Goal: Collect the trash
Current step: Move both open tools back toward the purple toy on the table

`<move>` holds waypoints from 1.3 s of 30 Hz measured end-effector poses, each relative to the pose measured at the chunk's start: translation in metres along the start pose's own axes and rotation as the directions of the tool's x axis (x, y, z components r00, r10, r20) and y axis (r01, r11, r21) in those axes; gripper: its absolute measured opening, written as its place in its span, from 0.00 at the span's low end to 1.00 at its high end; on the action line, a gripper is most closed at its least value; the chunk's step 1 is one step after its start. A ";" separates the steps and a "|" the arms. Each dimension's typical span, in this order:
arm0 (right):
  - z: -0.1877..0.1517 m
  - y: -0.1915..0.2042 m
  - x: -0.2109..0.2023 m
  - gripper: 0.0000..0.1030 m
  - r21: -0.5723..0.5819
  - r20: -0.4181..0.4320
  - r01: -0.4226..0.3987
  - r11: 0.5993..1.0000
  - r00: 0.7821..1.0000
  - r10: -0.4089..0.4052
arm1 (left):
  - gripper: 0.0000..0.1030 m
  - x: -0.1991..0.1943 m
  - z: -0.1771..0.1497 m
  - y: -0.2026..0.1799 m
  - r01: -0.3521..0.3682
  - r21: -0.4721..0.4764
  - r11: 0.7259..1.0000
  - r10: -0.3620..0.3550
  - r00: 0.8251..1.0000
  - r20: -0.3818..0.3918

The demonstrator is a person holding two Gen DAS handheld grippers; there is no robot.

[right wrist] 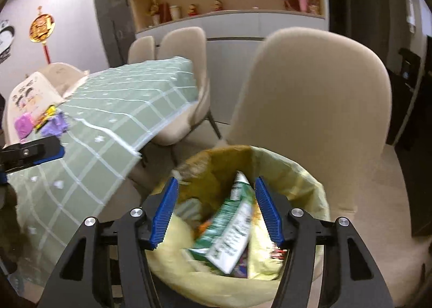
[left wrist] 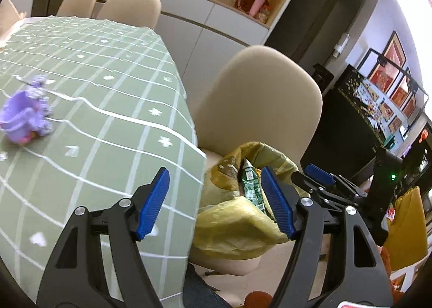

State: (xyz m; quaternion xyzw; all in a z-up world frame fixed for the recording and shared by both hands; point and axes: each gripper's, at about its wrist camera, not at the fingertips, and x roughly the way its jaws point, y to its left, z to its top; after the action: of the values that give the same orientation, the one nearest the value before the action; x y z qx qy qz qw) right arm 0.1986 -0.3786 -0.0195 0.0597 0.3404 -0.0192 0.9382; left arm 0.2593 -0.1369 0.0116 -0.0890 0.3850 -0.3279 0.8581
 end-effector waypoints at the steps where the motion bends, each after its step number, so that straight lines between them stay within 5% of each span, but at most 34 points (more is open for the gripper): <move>1: 0.004 0.009 -0.002 0.54 -0.014 0.001 -0.006 1.000 1.000 0.006 | 0.65 -0.007 0.001 0.004 -0.003 -0.003 1.000 0.003 1.000 0.011; 7: 0.027 0.079 -0.014 0.54 -0.119 0.037 -0.077 0.990 0.996 0.082 | 0.65 -0.069 0.008 0.046 -0.060 -0.037 0.997 0.064 0.993 0.103; 14: 0.050 0.176 -0.010 0.54 -0.217 0.049 -0.190 0.958 0.978 0.205 | 0.67 -0.147 0.009 0.119 -0.203 -0.106 0.973 0.221 0.954 0.202; 18: 0.063 0.232 0.007 0.54 -0.259 0.037 -0.209 0.943 0.973 0.226 | 0.69 -0.186 0.004 0.170 -0.304 -0.163 0.939 0.335 0.915 0.223; 24: 0.067 0.302 0.038 0.54 -0.320 -0.017 -0.242 0.916 0.968 0.250 | 0.69 -0.221 0.002 0.268 -0.460 -0.262 0.848 0.513 0.838 0.186; 26: 0.067 0.322 0.045 0.54 -0.343 -0.024 -0.247 0.906 0.967 0.255 | 0.69 -0.223 0.006 0.296 -0.483 -0.292 0.826 0.540 0.825 0.164; 27: 0.068 0.331 0.048 0.54 -0.356 -0.026 -0.244 0.902 0.967 0.252 | 0.69 -0.222 0.011 0.312 -0.482 -0.294 0.826 0.538 0.829 0.153; 30: 0.071 0.347 0.060 0.54 -0.369 -0.047 -0.242 0.897 0.969 0.243 | 0.69 -0.210 0.027 0.338 -0.428 -0.220 0.877 0.462 0.876 0.139; 33: 0.077 0.350 0.072 0.54 -0.353 -0.053 -0.252 0.901 0.967 0.249 | 0.69 -0.193 0.049 0.354 -0.429 -0.141 0.892 0.447 0.884 0.135; 39: 0.088 0.348 0.090 0.54 -0.352 -0.021 -0.207 0.913 0.977 0.214 | 0.69 -0.144 0.097 0.387 -0.517 -0.153 0.842 0.531 0.845 0.068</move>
State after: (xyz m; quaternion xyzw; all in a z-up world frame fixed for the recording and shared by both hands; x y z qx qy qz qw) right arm 0.3508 -0.0439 0.0241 -0.0732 0.3215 0.1426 0.9333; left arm 0.4501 0.2419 0.0081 -0.0531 0.3684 -0.0500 0.9268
